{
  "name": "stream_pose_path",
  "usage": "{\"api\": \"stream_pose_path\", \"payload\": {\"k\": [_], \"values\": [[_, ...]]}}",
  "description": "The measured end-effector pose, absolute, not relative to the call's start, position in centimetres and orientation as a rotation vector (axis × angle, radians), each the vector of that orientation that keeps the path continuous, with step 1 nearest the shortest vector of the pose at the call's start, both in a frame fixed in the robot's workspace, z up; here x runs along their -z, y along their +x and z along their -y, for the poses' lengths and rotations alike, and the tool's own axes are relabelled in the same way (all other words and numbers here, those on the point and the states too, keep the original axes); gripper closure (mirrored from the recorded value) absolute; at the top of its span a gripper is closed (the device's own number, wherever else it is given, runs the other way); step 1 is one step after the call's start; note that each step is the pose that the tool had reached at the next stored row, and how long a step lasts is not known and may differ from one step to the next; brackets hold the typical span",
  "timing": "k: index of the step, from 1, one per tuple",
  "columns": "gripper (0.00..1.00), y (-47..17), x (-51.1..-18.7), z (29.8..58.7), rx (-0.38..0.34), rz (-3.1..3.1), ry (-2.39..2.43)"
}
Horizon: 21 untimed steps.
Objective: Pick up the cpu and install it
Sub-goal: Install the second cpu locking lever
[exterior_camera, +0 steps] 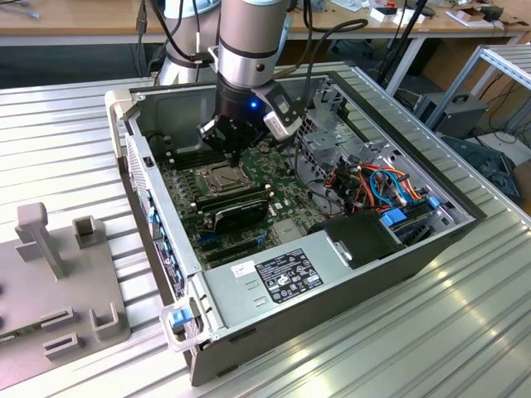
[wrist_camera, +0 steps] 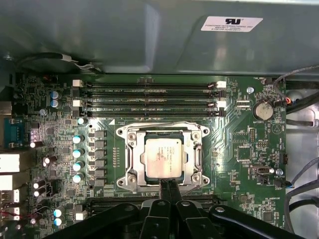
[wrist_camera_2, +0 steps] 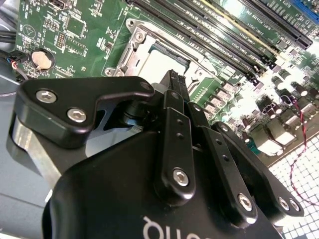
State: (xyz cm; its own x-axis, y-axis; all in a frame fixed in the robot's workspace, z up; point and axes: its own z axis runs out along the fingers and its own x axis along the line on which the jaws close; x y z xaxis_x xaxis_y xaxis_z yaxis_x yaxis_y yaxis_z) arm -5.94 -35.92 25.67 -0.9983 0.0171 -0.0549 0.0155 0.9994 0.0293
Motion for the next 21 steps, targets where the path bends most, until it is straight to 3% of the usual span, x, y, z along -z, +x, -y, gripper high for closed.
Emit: {"api": "stream_pose_path", "payload": {"k": [21], "values": [[0.89, -5.9, -25.7, 37.2, -0.044, -3.086, 0.025]]}}
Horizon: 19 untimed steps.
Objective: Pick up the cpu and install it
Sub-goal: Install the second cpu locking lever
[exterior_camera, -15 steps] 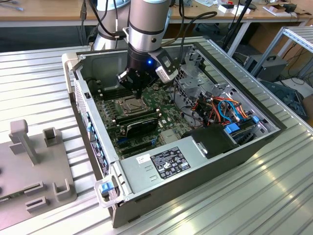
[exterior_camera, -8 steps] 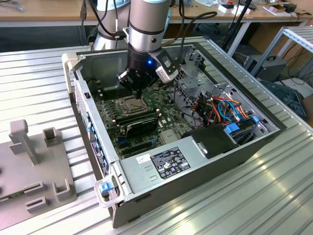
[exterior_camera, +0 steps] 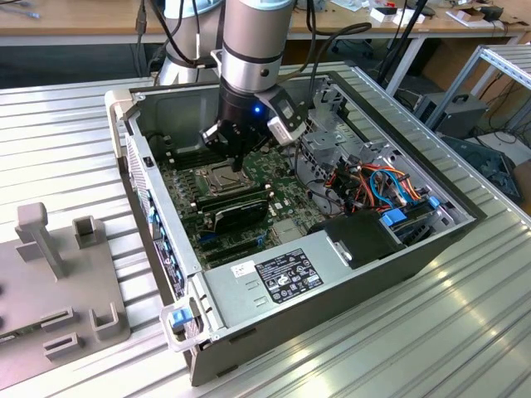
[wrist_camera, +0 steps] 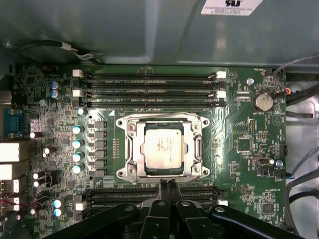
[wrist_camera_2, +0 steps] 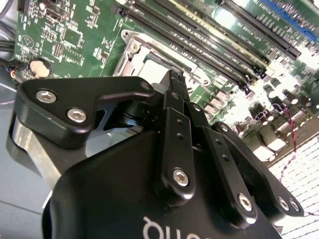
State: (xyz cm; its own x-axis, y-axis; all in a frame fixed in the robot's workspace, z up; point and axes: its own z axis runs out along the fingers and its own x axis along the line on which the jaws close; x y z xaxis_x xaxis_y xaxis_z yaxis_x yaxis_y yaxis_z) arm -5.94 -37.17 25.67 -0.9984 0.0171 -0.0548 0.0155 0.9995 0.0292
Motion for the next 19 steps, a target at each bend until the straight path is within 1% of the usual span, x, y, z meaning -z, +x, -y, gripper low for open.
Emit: {"api": "stream_pose_path", "payload": {"k": [19], "values": [[0.89, -7.8, -25.3, 37.6, -0.044, -3.083, 0.018]]}}
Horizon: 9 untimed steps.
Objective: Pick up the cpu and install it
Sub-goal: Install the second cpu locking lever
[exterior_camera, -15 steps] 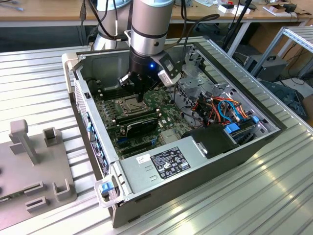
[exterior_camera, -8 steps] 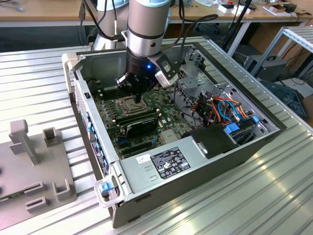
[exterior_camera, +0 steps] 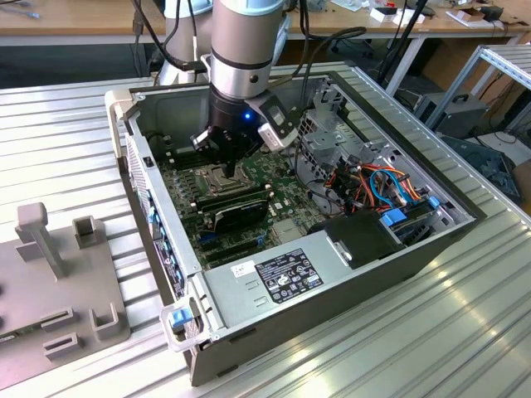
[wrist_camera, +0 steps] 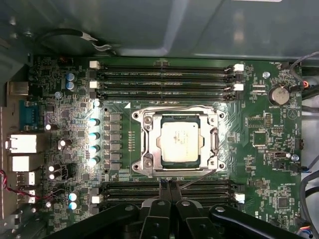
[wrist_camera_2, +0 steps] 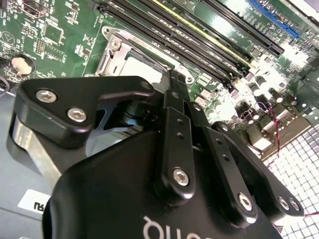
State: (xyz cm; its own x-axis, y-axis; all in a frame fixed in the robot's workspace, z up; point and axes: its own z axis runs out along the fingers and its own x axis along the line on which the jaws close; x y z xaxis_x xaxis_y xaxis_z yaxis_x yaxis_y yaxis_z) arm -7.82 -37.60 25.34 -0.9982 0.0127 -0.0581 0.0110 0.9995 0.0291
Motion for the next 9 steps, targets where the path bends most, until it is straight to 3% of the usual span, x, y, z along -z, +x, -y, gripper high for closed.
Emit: {"api": "stream_pose_path", "payload": {"k": [9], "values": [[0.89, -8.15, -24.62, 37.61, -0.042, -3.083, 0.016]]}}
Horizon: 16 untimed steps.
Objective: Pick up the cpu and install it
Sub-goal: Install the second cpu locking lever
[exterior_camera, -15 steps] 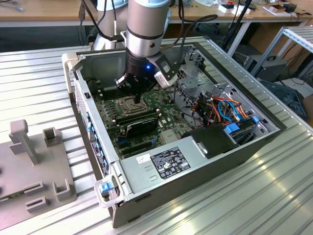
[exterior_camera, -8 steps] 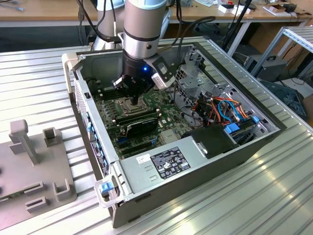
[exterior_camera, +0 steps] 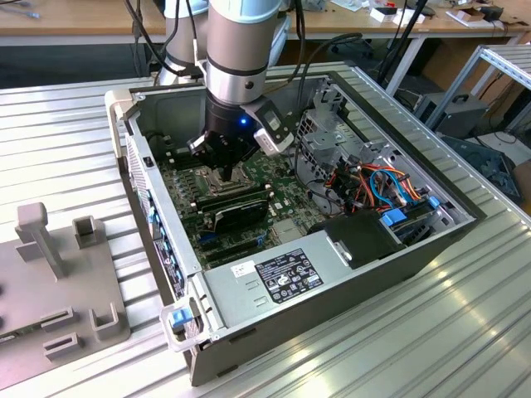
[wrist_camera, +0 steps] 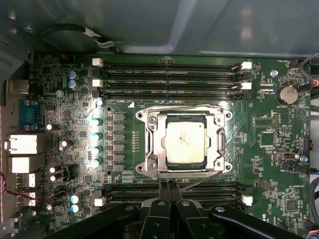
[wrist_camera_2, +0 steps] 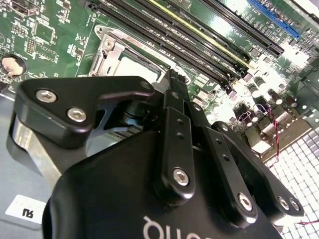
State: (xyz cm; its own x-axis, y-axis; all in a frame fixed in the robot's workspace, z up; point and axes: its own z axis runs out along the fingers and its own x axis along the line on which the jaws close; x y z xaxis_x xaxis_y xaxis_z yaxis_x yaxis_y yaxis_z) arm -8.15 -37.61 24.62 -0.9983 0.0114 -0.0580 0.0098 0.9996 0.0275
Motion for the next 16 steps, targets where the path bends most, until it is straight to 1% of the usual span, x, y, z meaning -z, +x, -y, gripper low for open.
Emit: {"api": "stream_pose_path", "payload": {"k": [16], "values": [[0.89, -8.55, -24.28, 37.61, -0.042, -3.083, 0.017]]}}
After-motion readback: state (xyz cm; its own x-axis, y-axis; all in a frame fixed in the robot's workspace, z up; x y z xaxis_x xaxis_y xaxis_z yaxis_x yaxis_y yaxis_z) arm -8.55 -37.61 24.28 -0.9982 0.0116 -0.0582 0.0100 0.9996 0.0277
